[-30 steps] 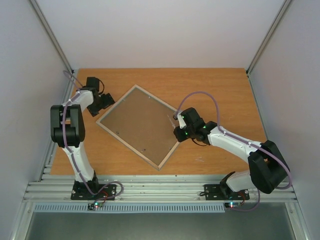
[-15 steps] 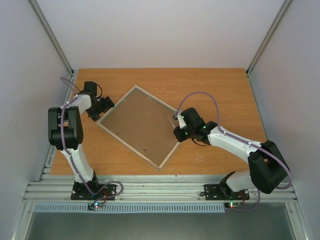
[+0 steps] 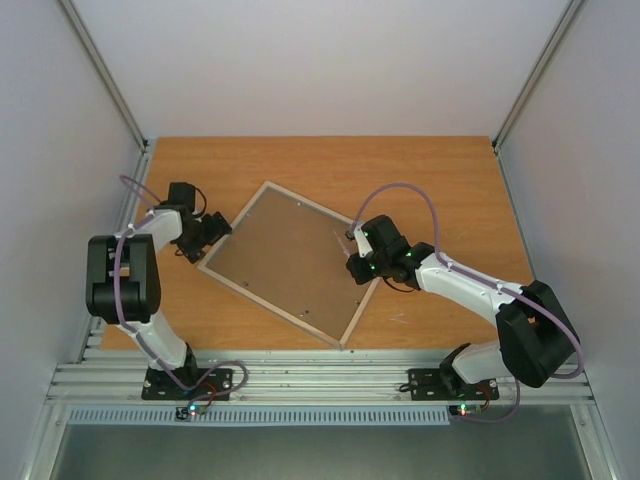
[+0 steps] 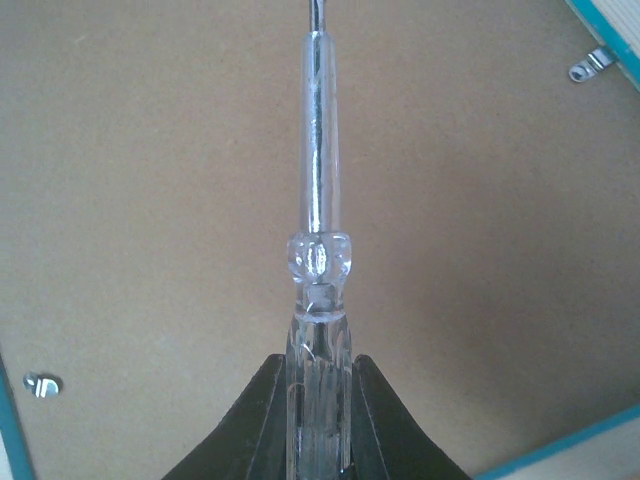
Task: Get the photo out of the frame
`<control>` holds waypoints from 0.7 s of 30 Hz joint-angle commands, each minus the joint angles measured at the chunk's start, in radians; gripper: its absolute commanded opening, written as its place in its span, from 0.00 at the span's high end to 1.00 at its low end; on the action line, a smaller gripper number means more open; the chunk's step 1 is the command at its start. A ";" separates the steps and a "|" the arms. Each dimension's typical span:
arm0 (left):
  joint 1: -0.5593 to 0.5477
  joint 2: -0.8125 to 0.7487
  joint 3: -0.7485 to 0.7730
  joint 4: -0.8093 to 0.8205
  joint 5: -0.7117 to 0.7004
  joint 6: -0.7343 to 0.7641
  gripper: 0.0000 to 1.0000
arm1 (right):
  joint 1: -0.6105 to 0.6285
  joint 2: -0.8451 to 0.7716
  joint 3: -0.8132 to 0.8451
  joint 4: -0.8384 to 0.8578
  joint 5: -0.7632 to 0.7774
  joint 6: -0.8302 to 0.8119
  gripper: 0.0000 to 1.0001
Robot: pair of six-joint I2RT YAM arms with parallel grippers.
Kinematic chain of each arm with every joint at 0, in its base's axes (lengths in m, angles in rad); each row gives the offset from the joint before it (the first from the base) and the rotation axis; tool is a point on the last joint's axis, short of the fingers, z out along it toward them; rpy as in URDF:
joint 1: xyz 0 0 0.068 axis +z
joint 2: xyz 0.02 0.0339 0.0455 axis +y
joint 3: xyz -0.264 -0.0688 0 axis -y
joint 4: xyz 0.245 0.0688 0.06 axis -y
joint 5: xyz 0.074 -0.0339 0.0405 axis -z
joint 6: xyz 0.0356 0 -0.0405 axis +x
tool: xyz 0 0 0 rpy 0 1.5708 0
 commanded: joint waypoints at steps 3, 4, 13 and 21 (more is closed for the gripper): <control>-0.061 -0.044 -0.093 -0.026 0.028 -0.045 0.04 | -0.006 -0.006 0.013 0.001 -0.025 -0.004 0.99; -0.095 -0.050 -0.097 -0.032 0.021 -0.047 0.05 | -0.005 -0.006 0.015 0.000 -0.027 -0.004 0.99; -0.180 -0.054 -0.077 -0.107 -0.094 -0.010 0.13 | -0.005 -0.007 0.018 -0.005 -0.029 -0.004 0.99; -0.212 -0.054 -0.093 -0.139 -0.147 0.010 0.28 | -0.006 -0.006 0.019 -0.007 -0.032 -0.004 0.99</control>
